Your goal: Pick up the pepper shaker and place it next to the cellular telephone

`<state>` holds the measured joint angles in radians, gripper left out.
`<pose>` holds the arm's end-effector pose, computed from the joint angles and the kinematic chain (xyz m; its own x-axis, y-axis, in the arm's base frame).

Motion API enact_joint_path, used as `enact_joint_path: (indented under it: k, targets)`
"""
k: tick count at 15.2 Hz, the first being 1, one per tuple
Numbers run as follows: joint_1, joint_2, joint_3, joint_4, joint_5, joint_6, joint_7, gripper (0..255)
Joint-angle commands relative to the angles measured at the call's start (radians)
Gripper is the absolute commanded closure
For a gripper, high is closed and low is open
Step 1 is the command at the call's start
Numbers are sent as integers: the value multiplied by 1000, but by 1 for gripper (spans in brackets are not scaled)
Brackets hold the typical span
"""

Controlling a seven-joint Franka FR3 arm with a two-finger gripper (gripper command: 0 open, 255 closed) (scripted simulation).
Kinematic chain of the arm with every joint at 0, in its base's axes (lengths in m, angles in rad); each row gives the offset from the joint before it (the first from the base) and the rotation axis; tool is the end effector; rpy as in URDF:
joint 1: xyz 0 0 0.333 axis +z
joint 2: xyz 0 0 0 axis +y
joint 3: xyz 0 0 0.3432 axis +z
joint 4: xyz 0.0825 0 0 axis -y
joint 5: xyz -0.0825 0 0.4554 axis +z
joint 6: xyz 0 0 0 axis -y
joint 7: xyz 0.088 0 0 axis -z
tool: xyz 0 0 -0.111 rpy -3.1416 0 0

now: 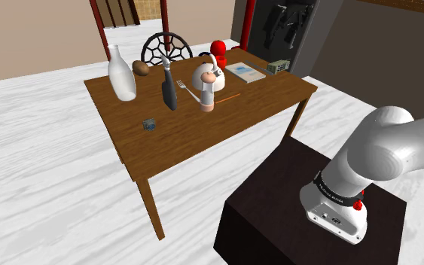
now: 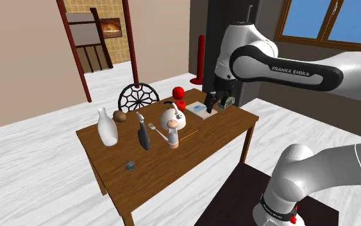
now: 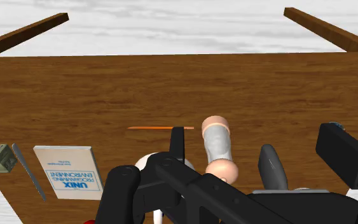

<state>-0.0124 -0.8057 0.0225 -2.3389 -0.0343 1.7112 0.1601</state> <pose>0.3679 0.0027 0.6361 0.9719 -0.1485 0.1825 -0.1550 -0.9877 0.0217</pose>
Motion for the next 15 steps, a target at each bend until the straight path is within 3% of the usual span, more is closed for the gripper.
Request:
enact_joint_path:
  k: [1, 15]
  targets:
    - [0, 0, 0, 0, 0, 0, 0, 0]
    - [-23, 521, 48, 152, -94, 294, 36, 0]
